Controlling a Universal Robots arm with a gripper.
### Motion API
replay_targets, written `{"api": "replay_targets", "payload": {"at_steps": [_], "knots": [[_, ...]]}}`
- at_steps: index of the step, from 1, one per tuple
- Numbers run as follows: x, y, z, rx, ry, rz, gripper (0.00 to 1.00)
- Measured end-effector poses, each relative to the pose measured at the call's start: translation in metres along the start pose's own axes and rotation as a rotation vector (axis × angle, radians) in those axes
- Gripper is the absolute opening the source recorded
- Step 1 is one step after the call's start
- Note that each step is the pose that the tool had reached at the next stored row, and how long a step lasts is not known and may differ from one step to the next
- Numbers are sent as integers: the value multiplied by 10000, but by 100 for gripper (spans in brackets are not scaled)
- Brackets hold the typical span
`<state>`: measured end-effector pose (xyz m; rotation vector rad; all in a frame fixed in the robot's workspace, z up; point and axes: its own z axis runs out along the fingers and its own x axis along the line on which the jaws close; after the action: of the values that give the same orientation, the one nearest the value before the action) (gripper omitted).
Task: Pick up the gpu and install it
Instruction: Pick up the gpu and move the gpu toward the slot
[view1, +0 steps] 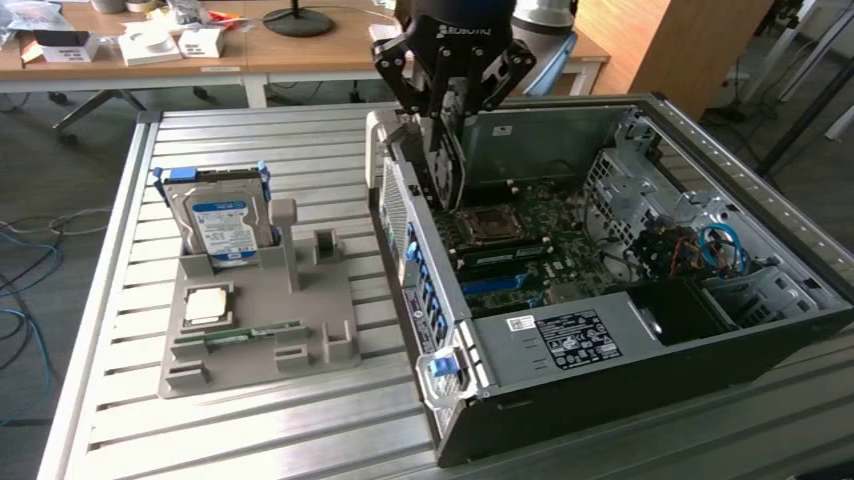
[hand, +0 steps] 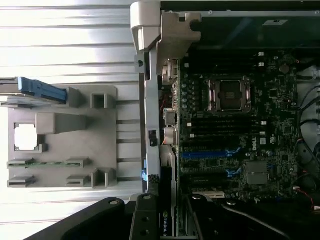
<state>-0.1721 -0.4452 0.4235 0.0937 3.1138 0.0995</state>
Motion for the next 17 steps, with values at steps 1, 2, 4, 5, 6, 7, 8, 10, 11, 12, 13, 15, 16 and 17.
{"api": "replay_targets", "payload": {"at_steps": [1, 2, 4, 5, 6, 7, 8, 10, 11, 12, 13, 15, 16, 17], "knots": [[-26, 1, 1, -1, -1, -1, 26], [-53, 3, 2, -1, 0, 0, 26], [-101, 6, 3, 0, -1, 1, 26], [-126, 8, 3, 0, 0, 1, 26], [-152, 9, 4, 0, -1, 1, 26], [-178, 11, 5, -1, -1, 0, 26], [-206, 12, 6, 0, 0, 0, 26], [-258, 15, 7, 0, 0, 1, 26], [-284, 17, 7, 0, 0, 1, 26], [-309, 19, 8, 0, 0, 1, 26], [-335, 20, 9, 0, 0, 0, 26], [-386, 23, 10, 0, 1, -1, 26], [-412, 24, 11, 0, 0, 0, 26], [-438, 26, 12, -1, -1, 1, 26]]}}
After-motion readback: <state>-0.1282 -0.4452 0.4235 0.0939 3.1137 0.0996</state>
